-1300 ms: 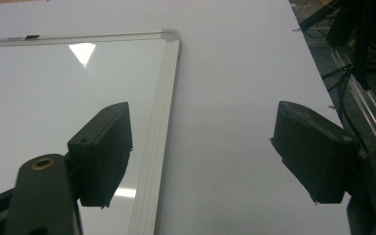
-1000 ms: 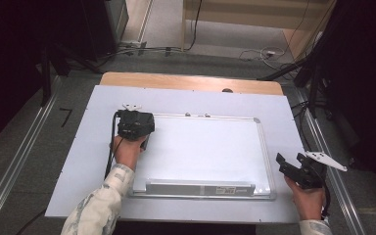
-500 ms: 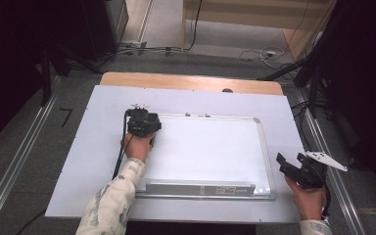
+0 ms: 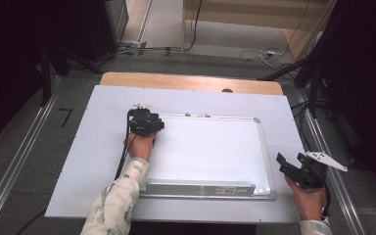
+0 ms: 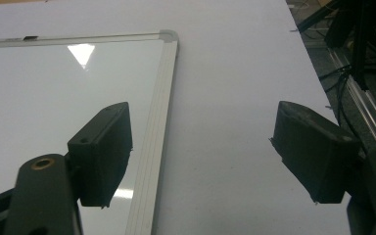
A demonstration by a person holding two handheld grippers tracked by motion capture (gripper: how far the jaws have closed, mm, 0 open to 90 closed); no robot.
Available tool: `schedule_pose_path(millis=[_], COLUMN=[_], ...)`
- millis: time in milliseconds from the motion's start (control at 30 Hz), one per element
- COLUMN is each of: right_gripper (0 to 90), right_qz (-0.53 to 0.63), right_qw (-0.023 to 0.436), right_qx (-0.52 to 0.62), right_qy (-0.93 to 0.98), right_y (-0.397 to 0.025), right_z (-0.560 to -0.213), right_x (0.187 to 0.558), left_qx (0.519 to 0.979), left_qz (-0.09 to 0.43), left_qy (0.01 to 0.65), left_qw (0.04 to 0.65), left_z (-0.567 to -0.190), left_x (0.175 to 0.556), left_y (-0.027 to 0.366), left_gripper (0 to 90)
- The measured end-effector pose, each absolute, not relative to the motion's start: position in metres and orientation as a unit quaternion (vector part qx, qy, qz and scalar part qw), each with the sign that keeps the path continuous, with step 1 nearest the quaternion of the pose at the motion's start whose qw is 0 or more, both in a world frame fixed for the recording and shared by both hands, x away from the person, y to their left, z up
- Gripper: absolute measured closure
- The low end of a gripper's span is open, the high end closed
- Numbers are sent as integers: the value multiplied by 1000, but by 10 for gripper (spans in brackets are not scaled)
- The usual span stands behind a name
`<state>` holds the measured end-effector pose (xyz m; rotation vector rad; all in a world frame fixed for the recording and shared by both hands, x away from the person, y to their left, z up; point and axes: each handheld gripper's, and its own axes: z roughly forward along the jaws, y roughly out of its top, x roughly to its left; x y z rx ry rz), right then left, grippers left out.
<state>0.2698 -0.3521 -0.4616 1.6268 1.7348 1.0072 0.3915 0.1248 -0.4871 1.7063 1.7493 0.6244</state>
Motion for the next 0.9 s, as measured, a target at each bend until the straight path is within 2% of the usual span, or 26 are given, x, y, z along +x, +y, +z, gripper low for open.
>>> schedule_pose_path(millis=[267,900], right_gripper=[212,208], right_qz=[375,373], right_qw=[277,279], right_qx=[604,603], right_qy=[647,647], right_y=[-352,-352], right_z=[-462,-461], right_x=[270,269], left_qx=[647,647], left_qz=[255,232], left_qy=[638,605], left_qw=[330,402], left_z=[-475,-456], left_x=[383,345], left_y=[126,146], left_gripper=[316,227])
